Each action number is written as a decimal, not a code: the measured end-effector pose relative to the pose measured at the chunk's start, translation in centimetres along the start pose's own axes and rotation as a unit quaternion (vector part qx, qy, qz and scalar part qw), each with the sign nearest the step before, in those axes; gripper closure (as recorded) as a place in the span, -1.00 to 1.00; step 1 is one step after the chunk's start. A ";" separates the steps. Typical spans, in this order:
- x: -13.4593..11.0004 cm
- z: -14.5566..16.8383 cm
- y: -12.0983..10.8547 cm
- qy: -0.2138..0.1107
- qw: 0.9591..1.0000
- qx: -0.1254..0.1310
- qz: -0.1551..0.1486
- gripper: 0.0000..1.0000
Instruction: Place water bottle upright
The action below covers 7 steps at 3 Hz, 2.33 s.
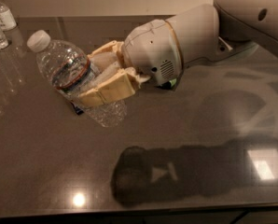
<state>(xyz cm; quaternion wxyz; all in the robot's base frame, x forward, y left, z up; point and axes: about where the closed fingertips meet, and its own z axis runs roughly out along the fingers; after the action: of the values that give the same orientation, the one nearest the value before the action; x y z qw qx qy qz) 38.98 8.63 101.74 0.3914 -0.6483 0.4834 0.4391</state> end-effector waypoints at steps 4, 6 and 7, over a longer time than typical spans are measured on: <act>5.1 -2.7 -0.6 -0.137 0.990 0.036 0.015 1.00; 7.8 -2.8 -1.3 -0.173 0.984 0.045 0.023 1.00; 9.1 -2.7 -1.6 -0.183 0.981 0.048 0.033 1.00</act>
Offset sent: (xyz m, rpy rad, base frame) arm 0.0175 -0.0449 -0.0283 0.2504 0.0800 -0.0701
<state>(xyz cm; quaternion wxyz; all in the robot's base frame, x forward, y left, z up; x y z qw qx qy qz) 42.39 3.94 94.04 0.4890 -0.5216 0.4450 0.5392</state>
